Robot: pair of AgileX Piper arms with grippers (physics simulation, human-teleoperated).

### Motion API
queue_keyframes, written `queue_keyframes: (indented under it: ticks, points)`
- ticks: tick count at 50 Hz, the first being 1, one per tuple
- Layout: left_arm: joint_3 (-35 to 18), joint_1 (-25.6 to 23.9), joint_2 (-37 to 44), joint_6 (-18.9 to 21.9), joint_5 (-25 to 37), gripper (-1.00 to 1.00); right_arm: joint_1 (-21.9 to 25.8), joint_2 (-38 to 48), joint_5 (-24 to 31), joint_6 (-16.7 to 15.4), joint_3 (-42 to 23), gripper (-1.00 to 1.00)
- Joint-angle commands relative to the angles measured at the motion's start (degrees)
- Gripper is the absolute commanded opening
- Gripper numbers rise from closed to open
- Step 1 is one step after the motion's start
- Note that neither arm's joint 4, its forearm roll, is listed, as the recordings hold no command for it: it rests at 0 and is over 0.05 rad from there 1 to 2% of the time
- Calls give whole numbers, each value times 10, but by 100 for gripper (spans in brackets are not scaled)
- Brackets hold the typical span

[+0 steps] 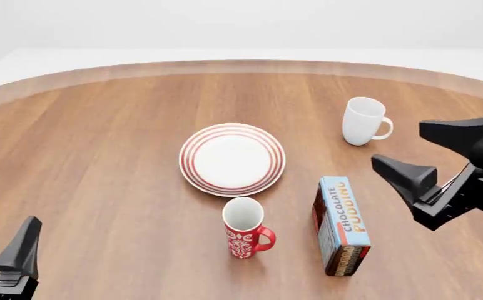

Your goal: Pick up the red mug and put it on the plate

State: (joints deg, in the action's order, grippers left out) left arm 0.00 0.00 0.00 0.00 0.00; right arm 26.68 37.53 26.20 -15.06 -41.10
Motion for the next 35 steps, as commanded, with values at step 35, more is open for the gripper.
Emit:
queue_keyframes:
  ticks: [35]
  points:
    - [0, 0, 0, 0, 0, 100, 66, 185, 18, -20, -20, 100]
